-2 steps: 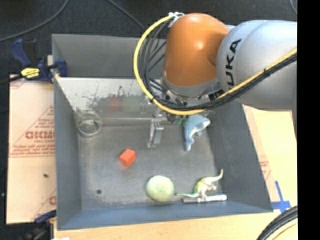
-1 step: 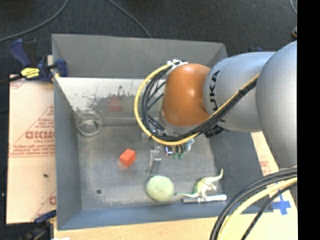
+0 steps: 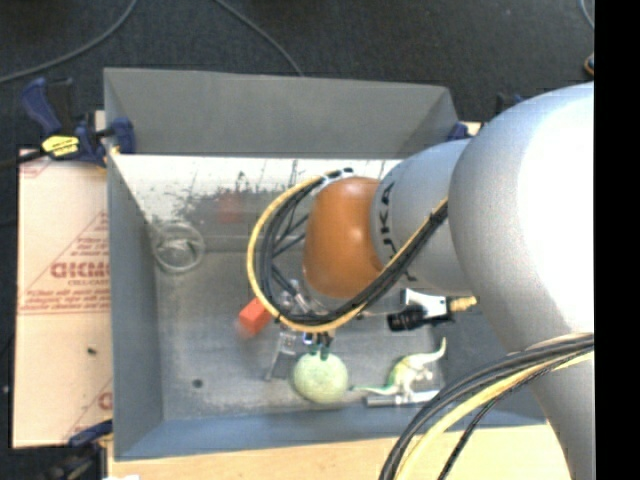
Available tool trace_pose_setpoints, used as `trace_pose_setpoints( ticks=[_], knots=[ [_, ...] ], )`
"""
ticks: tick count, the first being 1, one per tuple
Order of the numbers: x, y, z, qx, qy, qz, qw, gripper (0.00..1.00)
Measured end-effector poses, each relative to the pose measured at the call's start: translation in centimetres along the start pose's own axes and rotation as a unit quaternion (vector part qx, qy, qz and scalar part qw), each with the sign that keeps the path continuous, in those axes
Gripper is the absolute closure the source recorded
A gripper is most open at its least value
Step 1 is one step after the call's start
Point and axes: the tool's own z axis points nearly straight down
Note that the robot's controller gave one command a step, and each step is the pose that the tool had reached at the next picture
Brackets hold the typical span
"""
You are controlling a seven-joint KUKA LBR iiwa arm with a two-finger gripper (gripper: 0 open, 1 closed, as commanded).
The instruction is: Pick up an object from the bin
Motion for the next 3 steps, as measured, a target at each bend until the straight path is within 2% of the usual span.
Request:
trace_pose_setpoints(
  ticks=[1, 2, 3],
  knots=[
    [-0.18, -0.01, -0.18, -0.001, -0.0022, 0.001, 1.0, 1.0],
    [-0.18, -0.01, -0.18, -0.001, -0.0022, 0.002, 1.0, 0.0],
    [-0.19, -0.02, -0.18, -0.001, -0.0022, 0.002, 1.0, 1.0]
  ],
)
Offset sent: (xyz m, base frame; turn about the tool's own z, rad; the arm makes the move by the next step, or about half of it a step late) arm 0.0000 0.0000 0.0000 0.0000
